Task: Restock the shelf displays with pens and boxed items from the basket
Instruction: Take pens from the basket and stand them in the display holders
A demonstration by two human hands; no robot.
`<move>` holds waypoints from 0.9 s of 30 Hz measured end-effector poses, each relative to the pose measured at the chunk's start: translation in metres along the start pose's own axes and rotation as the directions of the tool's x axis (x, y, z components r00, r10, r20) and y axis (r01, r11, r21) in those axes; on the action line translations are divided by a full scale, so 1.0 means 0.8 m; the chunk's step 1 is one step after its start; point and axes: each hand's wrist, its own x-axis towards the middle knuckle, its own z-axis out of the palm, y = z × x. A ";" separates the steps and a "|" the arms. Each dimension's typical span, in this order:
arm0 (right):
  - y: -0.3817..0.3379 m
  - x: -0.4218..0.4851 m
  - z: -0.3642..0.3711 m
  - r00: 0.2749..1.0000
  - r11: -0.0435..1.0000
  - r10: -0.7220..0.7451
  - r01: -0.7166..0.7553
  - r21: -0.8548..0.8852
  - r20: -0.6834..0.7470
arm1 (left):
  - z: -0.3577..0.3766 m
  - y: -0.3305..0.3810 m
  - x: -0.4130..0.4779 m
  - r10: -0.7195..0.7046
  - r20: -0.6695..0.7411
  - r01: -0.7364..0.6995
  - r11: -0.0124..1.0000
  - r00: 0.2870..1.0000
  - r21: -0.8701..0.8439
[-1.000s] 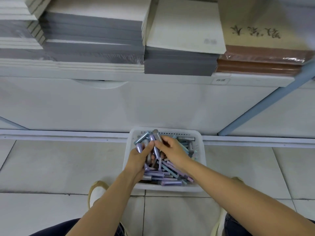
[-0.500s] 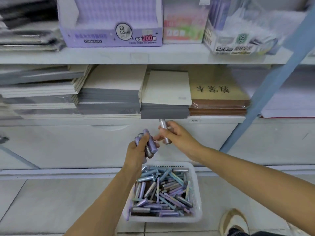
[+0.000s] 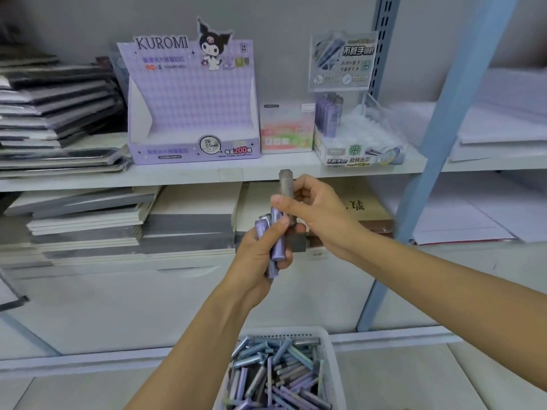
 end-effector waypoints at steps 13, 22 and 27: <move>-0.102 0.021 -0.078 0.942 0.925 -0.333 0.333 -0.183 0.030 | 0.068 0.093 0.038 0.074 0.069 -0.090 0.958 0.995 0.272; -0.141 0.075 -0.153 0.856 0.874 -0.455 0.376 -0.308 -0.246 | 0.100 0.131 0.073 0.133 0.093 -0.156 0.935 0.987 0.319; -0.125 0.117 -0.169 0.884 0.855 -0.393 0.250 -0.454 -0.253 | 0.098 0.131 0.087 0.084 0.057 -0.098 0.942 0.995 0.321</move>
